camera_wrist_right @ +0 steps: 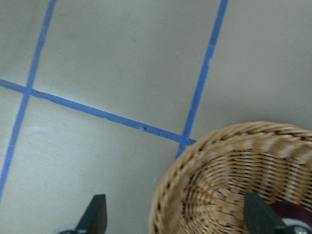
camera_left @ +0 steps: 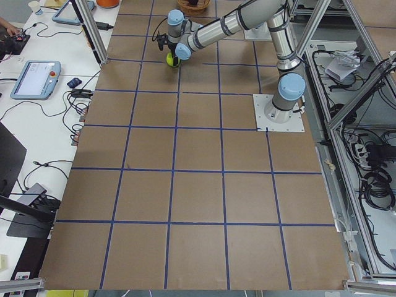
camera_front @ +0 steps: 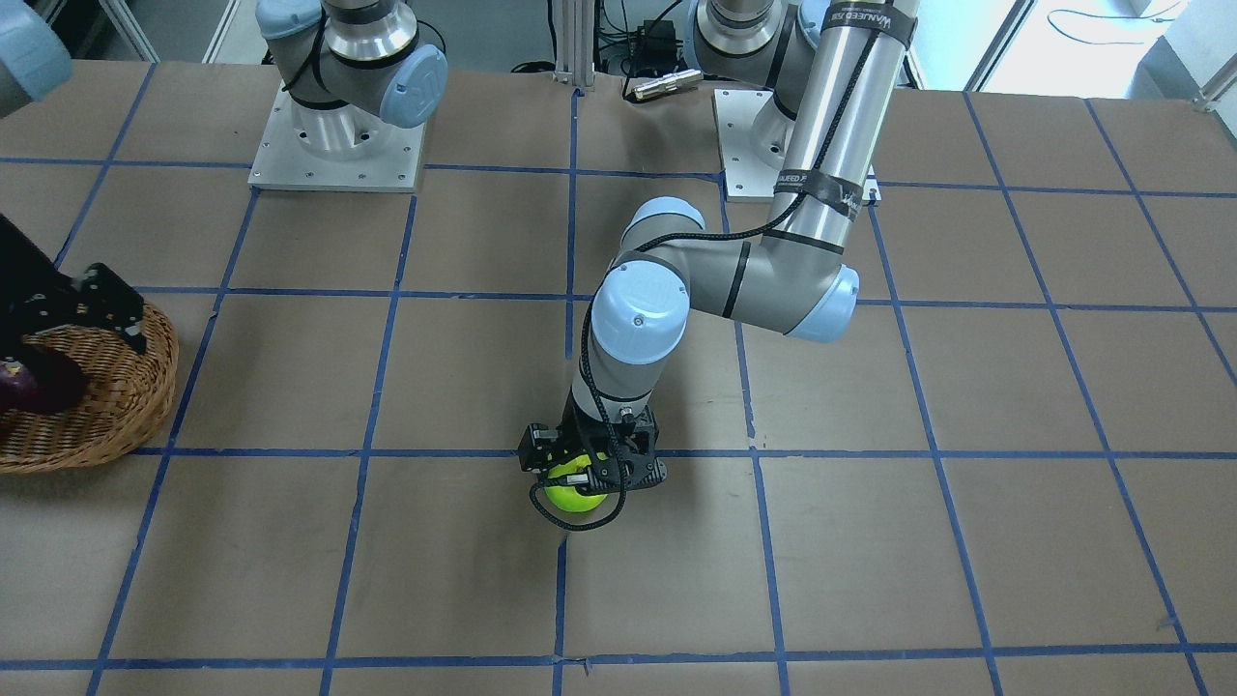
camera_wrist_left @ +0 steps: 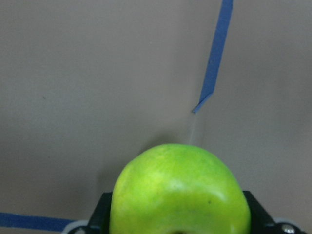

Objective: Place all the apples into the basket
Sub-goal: 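Set the green apple at table center with left gripper while right gripper approaches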

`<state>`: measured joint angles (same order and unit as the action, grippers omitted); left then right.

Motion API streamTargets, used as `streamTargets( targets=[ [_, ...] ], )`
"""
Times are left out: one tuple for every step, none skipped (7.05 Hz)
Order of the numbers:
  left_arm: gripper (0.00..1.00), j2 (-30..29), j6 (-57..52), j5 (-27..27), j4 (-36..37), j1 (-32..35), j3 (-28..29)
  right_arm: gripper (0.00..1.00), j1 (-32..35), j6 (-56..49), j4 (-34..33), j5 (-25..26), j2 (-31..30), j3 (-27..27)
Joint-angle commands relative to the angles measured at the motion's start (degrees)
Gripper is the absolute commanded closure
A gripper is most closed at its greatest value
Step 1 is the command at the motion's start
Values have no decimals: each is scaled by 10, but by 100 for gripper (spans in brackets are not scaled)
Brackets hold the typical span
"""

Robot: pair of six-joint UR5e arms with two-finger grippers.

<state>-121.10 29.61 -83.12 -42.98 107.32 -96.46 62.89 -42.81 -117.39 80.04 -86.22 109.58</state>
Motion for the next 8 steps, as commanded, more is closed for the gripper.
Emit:
streamTargets(
  targets=[
    [0,54,-65,-2,-82,-29,16,0,137,194,-7,1,2,-1],
    [0,87,-137,-2,-140,-78,22,0,181,281,-34,-7,24,-5],
    [0,126,-187,-3,-190,-126,28,0,260,364,-80,5,62,-35],
    [0,163,-225,-36,-269,-151,40,0,326,447,-84,32,111,-77],
    [0,196,-267,-82,-358,-169,70,0,387,554,-86,38,164,-128],
    [0,212,-280,-84,-416,-190,106,0,432,613,-84,53,209,-176],
    [0,231,-280,-83,-465,-193,128,0,458,634,-84,66,250,-199],
    [0,259,-280,-84,-482,-189,120,0,477,636,-90,70,271,-201]
  ],
)
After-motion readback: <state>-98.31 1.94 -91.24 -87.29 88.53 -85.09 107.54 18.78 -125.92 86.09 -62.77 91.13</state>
